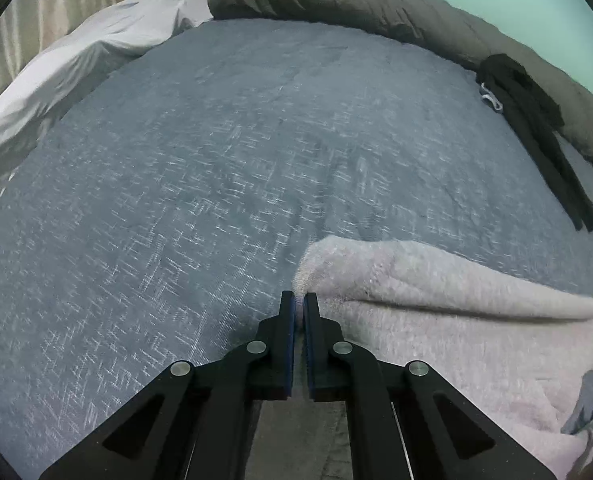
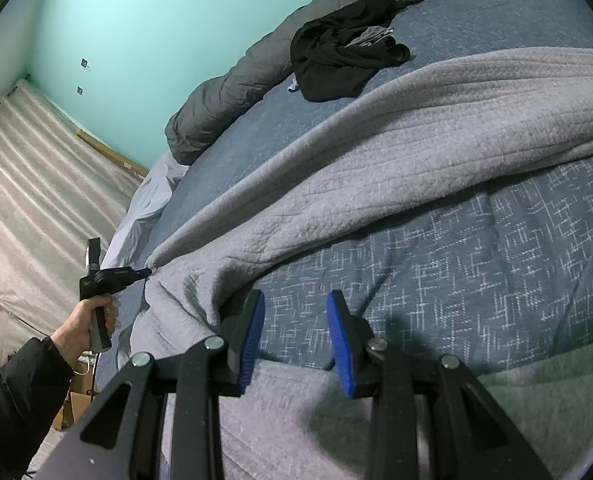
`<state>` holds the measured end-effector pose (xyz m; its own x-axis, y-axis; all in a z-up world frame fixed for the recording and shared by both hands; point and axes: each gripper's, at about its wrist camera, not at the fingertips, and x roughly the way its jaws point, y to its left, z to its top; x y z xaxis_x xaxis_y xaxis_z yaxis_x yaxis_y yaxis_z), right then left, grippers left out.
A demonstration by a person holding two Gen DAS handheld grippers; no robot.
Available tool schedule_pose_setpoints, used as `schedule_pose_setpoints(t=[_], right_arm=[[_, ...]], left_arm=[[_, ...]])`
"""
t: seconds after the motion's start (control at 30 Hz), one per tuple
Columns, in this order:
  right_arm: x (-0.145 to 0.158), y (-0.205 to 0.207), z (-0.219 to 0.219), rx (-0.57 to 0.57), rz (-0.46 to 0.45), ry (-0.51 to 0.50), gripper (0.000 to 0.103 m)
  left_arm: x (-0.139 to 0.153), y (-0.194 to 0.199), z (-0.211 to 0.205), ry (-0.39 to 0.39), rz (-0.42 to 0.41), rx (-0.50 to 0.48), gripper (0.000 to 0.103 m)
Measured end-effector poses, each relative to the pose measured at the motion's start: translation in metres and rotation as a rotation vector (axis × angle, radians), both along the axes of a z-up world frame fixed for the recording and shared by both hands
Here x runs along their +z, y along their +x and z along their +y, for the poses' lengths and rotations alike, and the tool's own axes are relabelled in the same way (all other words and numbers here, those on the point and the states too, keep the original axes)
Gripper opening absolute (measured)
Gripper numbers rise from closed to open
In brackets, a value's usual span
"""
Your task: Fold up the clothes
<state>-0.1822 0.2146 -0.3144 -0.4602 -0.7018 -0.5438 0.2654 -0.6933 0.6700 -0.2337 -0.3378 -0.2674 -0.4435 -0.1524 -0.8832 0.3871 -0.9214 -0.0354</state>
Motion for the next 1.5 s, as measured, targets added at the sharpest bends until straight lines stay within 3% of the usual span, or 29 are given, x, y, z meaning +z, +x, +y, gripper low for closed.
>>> schedule_pose_setpoints(t=[0.07, 0.23, 0.5, 0.53, 0.6, 0.77, 0.87, 0.97, 1.17, 1.5], right_arm=[[-0.001, -0.001, -0.001, 0.004, -0.001, 0.002, 0.032], [0.0, -0.002, 0.002, -0.002, -0.006, -0.001, 0.032], [0.006, 0.001, -0.01, 0.045, 0.015, -0.001, 0.032], [0.007, 0.002, -0.013, 0.053, 0.016, 0.005, 0.035], [0.007, 0.005, -0.019, 0.076, 0.017, 0.021, 0.048], [0.009, 0.018, -0.03, 0.128, 0.016, 0.048, 0.049], [0.012, 0.029, -0.034, 0.149, 0.012, 0.084, 0.049], [0.02, 0.041, -0.037, 0.187, 0.015, 0.123, 0.049], [0.032, 0.073, -0.046, 0.323, 0.022, 0.258, 0.053], [0.025, 0.139, -0.089, 0.603, 0.082, 0.534, 0.054]], left_arm=[[-0.009, -0.001, -0.001, 0.012, -0.04, -0.004, 0.005], [-0.001, 0.008, -0.009, 0.08, -0.001, 0.03, 0.013], [0.03, 0.058, -0.008, 0.053, 0.013, -0.016, 0.022], [0.028, 0.067, -0.007, 0.064, 0.007, -0.02, 0.022], [0.026, 0.085, -0.005, 0.086, -0.004, -0.028, 0.023], [0.019, 0.129, 0.0, 0.141, -0.032, -0.047, 0.033], [0.016, 0.156, 0.003, 0.172, -0.048, -0.058, 0.035], [0.014, 0.176, 0.007, 0.176, -0.052, -0.06, 0.044], [0.013, 0.205, 0.002, 0.224, -0.027, -0.045, 0.044], [-0.016, 0.206, 0.009, 0.323, -0.024, -0.031, 0.044]])
